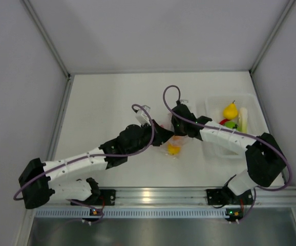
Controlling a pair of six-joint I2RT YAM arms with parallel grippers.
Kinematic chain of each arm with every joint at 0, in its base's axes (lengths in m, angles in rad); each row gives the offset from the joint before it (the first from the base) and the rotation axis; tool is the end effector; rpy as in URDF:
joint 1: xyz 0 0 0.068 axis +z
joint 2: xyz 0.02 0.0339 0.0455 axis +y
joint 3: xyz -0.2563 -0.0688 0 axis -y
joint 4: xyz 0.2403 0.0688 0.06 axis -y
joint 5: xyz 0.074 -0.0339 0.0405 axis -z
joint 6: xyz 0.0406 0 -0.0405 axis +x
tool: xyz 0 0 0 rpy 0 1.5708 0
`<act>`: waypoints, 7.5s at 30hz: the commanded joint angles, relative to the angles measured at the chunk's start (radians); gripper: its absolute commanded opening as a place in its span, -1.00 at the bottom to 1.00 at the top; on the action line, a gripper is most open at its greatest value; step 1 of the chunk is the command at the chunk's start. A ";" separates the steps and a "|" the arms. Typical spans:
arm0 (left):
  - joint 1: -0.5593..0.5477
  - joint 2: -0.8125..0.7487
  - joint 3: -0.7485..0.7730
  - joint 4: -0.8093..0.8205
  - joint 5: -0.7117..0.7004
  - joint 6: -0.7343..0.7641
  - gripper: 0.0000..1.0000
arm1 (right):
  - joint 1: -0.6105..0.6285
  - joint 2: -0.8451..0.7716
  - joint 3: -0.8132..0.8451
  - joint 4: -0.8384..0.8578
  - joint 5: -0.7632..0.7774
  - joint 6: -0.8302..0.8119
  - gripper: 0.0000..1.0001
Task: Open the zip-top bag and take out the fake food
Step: Pick up the fake vegetable from the zipper food storage bag.
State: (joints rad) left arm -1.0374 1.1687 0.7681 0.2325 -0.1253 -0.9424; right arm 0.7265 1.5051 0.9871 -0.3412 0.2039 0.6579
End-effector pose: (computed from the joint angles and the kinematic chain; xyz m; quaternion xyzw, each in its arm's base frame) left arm 0.1452 -0.2360 0.2918 -0.0041 0.7635 -0.5121 0.3934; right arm 0.2416 0.2037 0.2162 0.0035 0.9332 0.1477 0.3277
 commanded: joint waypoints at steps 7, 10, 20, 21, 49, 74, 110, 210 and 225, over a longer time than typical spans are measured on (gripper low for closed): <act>-0.001 -0.070 -0.055 0.091 -0.083 -0.068 -1.00 | -0.015 0.075 0.108 -0.246 0.032 -0.099 -0.43; -0.003 -0.098 -0.078 0.091 -0.123 -0.084 -1.00 | -0.015 0.102 0.127 -0.307 0.052 -0.113 -0.44; -0.001 -0.090 -0.096 0.091 -0.135 -0.105 -1.00 | -0.024 0.178 0.208 -0.499 -0.046 -0.190 -0.39; -0.001 -0.090 -0.095 0.091 -0.135 -0.105 -1.00 | -0.027 0.188 0.211 -0.516 -0.040 -0.193 -0.39; 0.000 -0.061 -0.082 0.079 -0.220 -0.061 -1.00 | -0.010 0.066 0.167 -0.696 -0.282 -0.388 -0.40; 0.350 0.244 0.326 0.068 0.653 0.094 -1.00 | 0.028 -0.167 -0.157 0.067 -0.361 -0.012 -0.63; 0.362 0.260 0.292 0.010 0.701 0.019 -1.00 | -0.045 -0.243 -0.169 -0.301 0.049 -0.104 -0.71; 0.037 0.158 0.057 0.228 0.194 0.080 -1.00 | 0.002 -0.082 -0.125 -0.285 -0.369 -0.156 -0.71; 0.062 0.141 0.017 0.226 0.171 0.099 -1.00 | 0.008 -0.200 -0.195 -0.329 -0.566 -0.340 -0.69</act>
State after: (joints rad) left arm -0.9909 1.3312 0.7963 0.3965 0.0799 -0.8425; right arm 0.7200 1.3392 0.8124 -0.6388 -0.2985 0.3737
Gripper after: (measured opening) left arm 0.023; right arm 0.152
